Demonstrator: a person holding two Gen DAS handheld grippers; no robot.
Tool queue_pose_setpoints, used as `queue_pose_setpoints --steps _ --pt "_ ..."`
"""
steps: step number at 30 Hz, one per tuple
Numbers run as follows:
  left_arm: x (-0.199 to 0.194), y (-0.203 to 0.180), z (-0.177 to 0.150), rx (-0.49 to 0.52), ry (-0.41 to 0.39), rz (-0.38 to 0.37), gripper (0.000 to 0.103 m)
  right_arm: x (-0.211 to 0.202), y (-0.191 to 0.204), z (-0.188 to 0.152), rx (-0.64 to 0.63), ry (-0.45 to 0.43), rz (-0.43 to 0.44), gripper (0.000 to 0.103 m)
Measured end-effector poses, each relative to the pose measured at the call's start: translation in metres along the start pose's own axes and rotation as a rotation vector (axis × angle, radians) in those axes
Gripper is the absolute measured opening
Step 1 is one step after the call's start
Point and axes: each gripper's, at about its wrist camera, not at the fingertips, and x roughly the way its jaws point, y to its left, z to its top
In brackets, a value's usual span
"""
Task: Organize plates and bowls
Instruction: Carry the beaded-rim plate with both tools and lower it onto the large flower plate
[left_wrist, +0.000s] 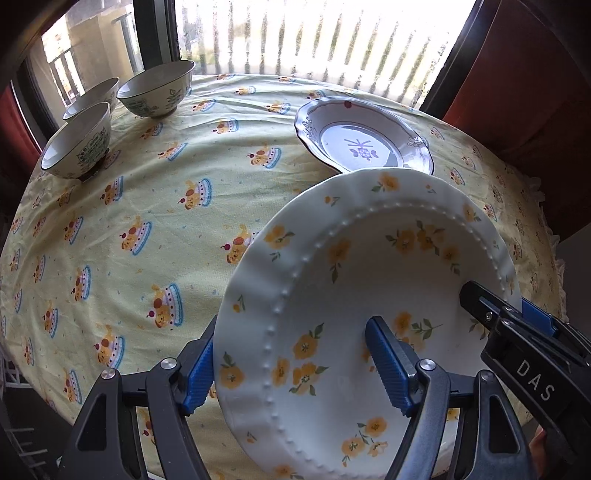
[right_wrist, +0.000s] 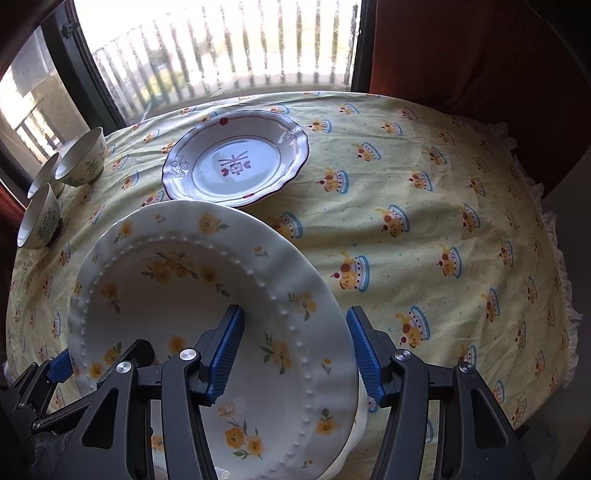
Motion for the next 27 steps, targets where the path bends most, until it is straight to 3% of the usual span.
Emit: queue_pose_setpoints --steps 11,27 --pt "0.015 -0.033 -0.019 -0.032 0.050 -0.016 0.077 0.008 -0.044 -0.013 0.007 0.044 -0.008 0.061" --pt "0.034 -0.035 -0.023 -0.097 0.057 0.045 0.080 0.024 -0.047 -0.013 -0.077 0.090 0.019 0.061"
